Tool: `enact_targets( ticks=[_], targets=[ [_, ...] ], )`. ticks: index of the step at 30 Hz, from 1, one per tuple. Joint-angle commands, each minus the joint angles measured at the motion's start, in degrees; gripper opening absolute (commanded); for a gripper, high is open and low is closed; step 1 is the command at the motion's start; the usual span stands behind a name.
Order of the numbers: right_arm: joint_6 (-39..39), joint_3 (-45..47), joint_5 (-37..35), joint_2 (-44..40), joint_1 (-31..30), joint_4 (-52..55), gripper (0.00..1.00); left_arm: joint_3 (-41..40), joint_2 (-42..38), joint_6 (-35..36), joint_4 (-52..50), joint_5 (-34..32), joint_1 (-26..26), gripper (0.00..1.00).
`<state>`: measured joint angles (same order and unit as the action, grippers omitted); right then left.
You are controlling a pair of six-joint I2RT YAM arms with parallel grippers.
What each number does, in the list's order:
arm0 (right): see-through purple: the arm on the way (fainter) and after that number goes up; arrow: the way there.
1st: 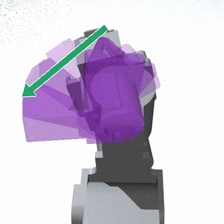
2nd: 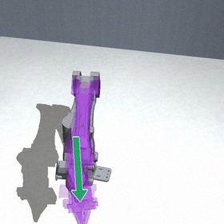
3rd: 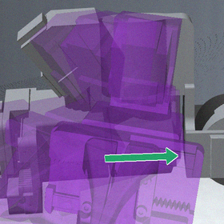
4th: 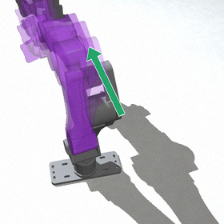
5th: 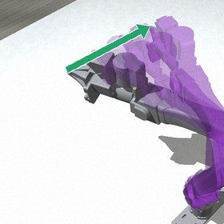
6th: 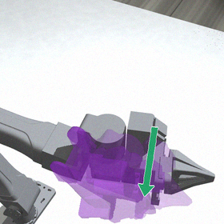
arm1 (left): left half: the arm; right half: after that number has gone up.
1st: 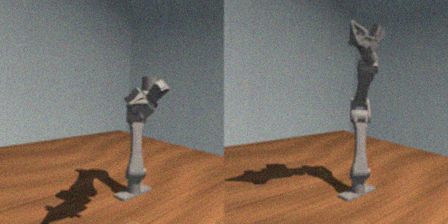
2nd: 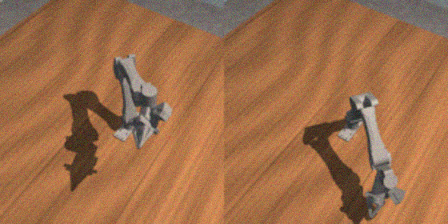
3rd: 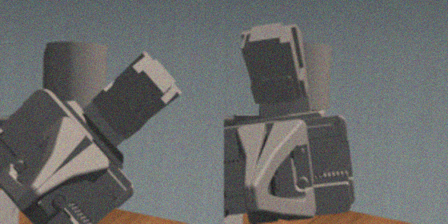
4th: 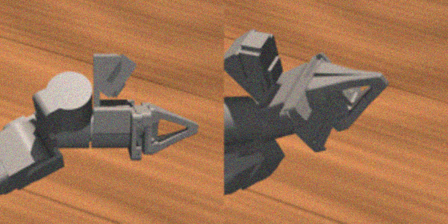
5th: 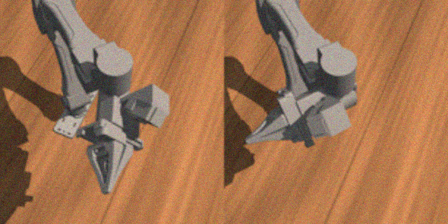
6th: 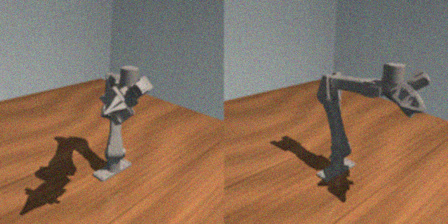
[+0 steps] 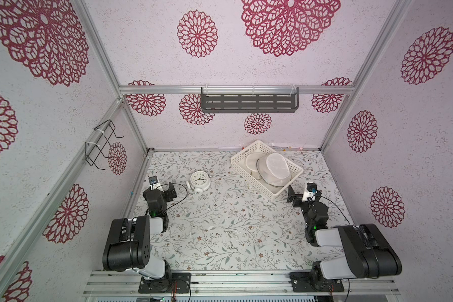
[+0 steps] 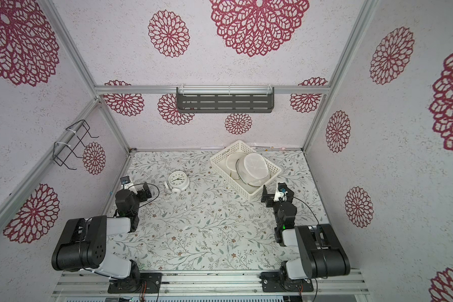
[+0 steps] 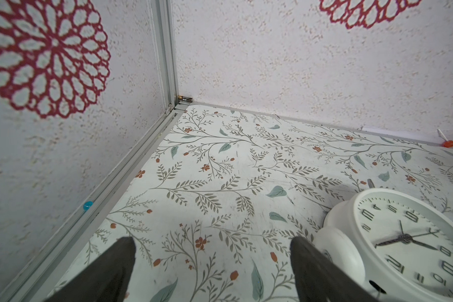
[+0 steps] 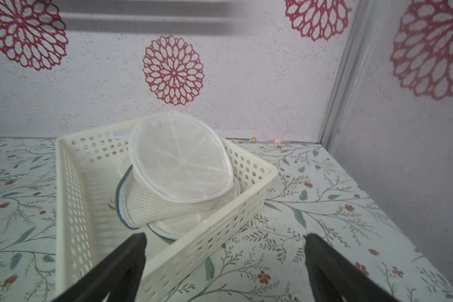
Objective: Turn the laundry bag inside out
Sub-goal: Pick up the laundry bag and place it in the bin.
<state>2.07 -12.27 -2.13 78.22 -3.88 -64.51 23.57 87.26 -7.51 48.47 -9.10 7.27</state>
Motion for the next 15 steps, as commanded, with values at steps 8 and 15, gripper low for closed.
enact_targets(
  ticks=[8, 15],
  targets=[
    [-21.0, -17.1, -6.3, -20.0, -0.2, 48.7, 0.99, 3.4, -17.4, -8.4, -13.5, -5.6, -0.6, 0.98],
    [-16.6, -27.5, -1.6, -10.2, -6.6, 59.5, 0.99, 10.1, -25.5, -18.4, -35.5, -9.8, -0.6, 0.98]
  ],
)
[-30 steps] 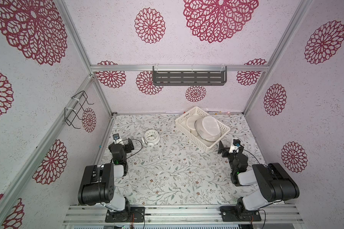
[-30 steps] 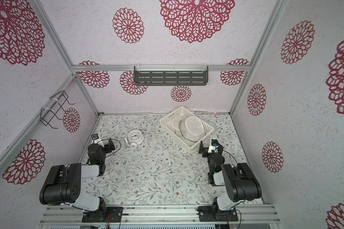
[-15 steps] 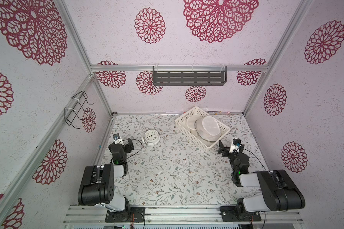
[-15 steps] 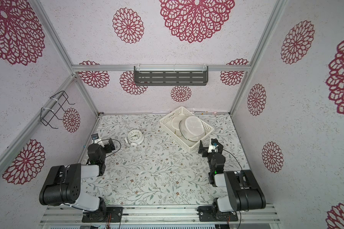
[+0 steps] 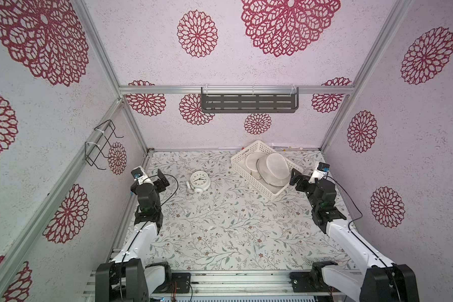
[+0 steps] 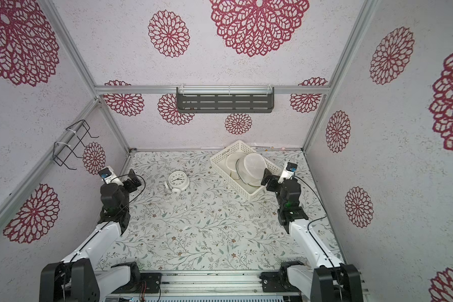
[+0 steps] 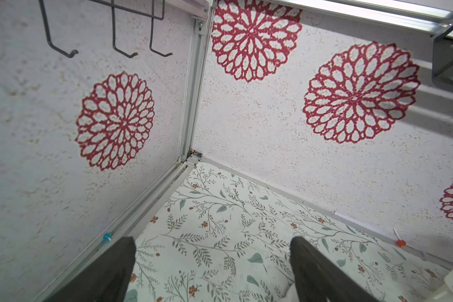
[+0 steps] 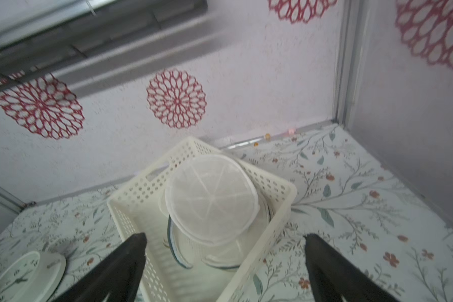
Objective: Turn the laundry bag inside out
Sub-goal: Pick up the laundry bag and place it in the bin.
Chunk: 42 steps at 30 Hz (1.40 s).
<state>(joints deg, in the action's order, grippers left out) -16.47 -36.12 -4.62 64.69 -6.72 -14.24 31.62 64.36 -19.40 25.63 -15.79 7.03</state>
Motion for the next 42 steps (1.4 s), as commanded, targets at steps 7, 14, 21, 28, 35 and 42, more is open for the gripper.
enact_targets(
  ticks=[7, 14, 21, 28, 35, 42],
  targets=[
    [8.0, -19.9, -7.7, 23.2, -10.9, 13.4, 0.98, 2.0, -6.7, -12.5, -21.0, 4.8, -2.1, 0.98],
    [9.1, -34.5, -16.9, 38.4, -12.9, 17.3, 0.89, 5.4, -4.4, -14.9, -25.7, 12.1, -5.6, 0.99],
    [8.2, -42.1, -20.0, 45.8, -13.0, 18.5, 0.63, 8.1, -1.5, -15.7, -27.1, 12.1, -7.3, 0.97],
    [11.7, -42.2, -17.4, 45.0, -12.8, 16.9, 0.19, 10.4, 0.0, -14.9, -27.5, 11.8, -7.5, 0.86],
    [14.2, -42.2, -15.7, 40.0, -12.4, 17.3, 0.01, 12.4, 0.1, -11.8, -27.7, 12.3, -7.6, 0.79],
    [20.4, -42.0, -14.4, 30.3, -11.6, 18.0, 0.00, 14.4, -1.5, -3.6, -27.2, 15.5, -8.4, 0.77]
  ],
)
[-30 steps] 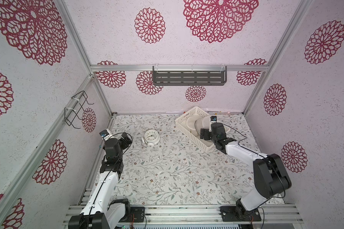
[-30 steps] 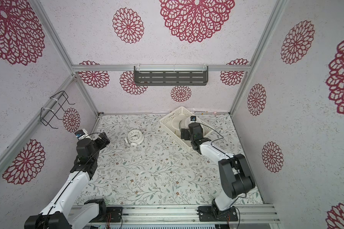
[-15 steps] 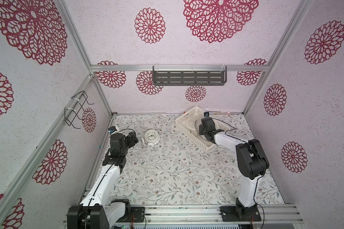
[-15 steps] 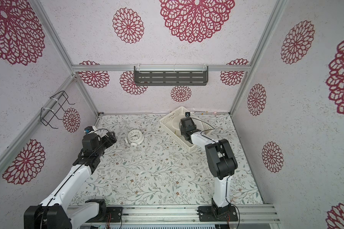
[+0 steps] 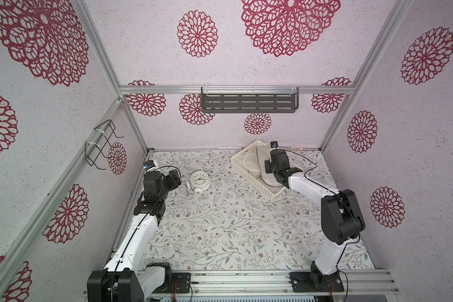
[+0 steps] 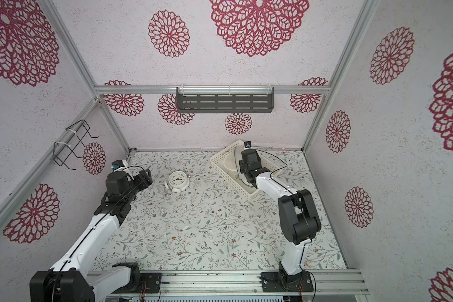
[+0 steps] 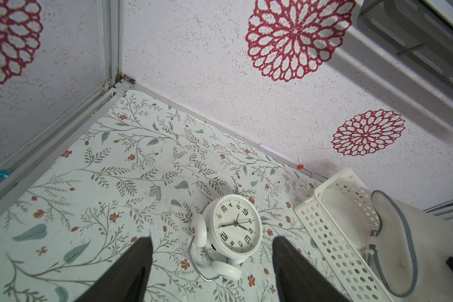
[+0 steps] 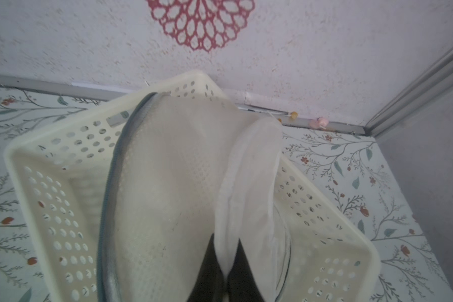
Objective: Turn the laundry bag inside out
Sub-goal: Pick up the laundry bag and place it in the bin, then turn over the laundry bag.
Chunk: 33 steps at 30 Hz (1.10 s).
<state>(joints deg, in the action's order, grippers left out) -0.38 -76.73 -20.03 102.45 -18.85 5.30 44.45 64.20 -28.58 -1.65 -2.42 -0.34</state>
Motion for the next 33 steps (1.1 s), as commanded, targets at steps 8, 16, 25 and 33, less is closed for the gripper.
enact_targets(
  ticks=[8, 16, 25, 33],
  targets=[
    [11.9, -3.9, 9.2, -18.7, 0.6, 1.8, 0.00, 5.2, -2.0, 20.8, 1.2, 5.9, -6.2, 0.78],
    [15.0, -3.9, 25.8, -28.7, 0.6, -0.4, 0.00, 9.5, -2.6, 32.6, 2.4, 7.8, -12.8, 0.83],
    [16.4, 3.0, 49.1, -32.8, 0.0, 0.5, 0.00, 8.6, -5.8, 47.2, 5.2, 10.2, -19.2, 0.88],
    [15.4, 10.3, 58.3, -30.3, -3.6, 1.1, 0.00, 4.9, -6.2, 56.6, 0.3, 11.8, -24.8, 0.92]
  ],
)
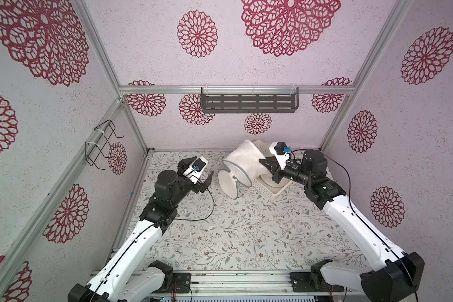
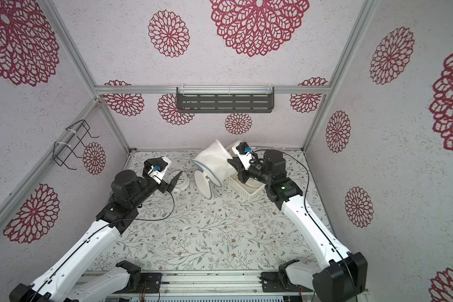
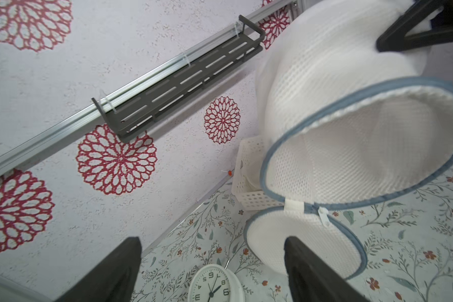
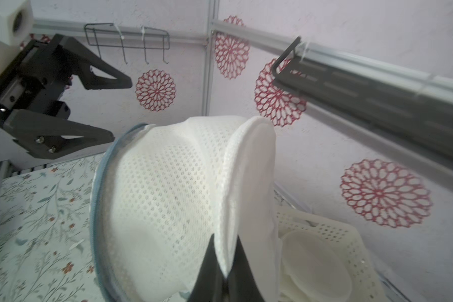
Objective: Turn the laundry bag inside out
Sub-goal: Turn over the laundry bag.
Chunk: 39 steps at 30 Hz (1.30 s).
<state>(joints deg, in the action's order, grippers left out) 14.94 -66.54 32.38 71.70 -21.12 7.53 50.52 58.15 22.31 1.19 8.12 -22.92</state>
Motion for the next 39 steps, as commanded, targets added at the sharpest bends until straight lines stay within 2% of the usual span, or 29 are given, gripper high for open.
enact_targets(
  ticks=[1, 8, 14, 20, 29, 33, 39],
  targets=[
    [0.1, 0.3, 6.5, 1.1, -1.8, -0.8, 0.00, -1.7, -0.1, 7.1, -3.2, 1.0, -3.0, 0.92],
    [0.2, -0.1, 9.1, 3.8, -3.3, 1.2, 0.00, -3.9, -0.6, 11.2, -2.4, -2.0, -6.2, 0.99],
    [5.9, -2.5, 9.2, 5.7, -4.9, 6.9, 0.00, -2.3, 0.8, 14.6, -2.5, -2.4, -6.6, 1.00],
    [14.5, -5.4, 7.8, 7.8, -7.7, 13.4, 0.00, 1.0, 3.4, 17.4, -4.8, 1.2, -6.5, 0.95],
    [28.5, -10.2, 6.2, 11.1, -12.2, 22.2, 0.00, 7.3, 7.4, 17.1, -15.8, 12.5, -5.9, 0.90],
    [35.0, -11.5, 6.5, 11.4, -14.0, 25.0, 0.00, 8.4, 8.2, 15.8, -17.3, 16.1, -5.4, 0.83],
    [37.9, -12.6, 6.5, 11.7, -14.5, 25.5, 0.00, 9.8, 9.4, 16.1, -21.0, 19.7, -5.1, 0.64]
  ],
)
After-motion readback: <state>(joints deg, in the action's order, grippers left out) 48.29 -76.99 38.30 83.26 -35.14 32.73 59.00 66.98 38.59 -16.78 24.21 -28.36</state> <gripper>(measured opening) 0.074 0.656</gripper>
